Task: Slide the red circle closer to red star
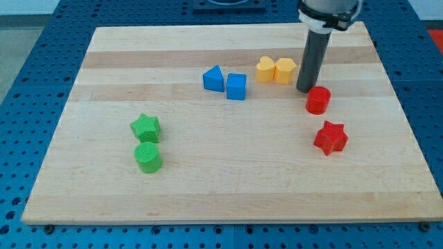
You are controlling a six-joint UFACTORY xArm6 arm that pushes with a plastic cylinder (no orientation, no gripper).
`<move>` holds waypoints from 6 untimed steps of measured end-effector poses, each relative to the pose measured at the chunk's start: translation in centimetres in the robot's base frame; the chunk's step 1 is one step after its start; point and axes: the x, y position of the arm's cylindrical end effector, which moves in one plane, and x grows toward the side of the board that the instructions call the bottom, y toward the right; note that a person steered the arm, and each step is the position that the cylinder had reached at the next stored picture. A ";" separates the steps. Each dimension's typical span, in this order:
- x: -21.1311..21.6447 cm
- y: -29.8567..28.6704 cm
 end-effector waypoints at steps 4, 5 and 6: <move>1.4 1.3; 2.5 1.3; 3.9 1.2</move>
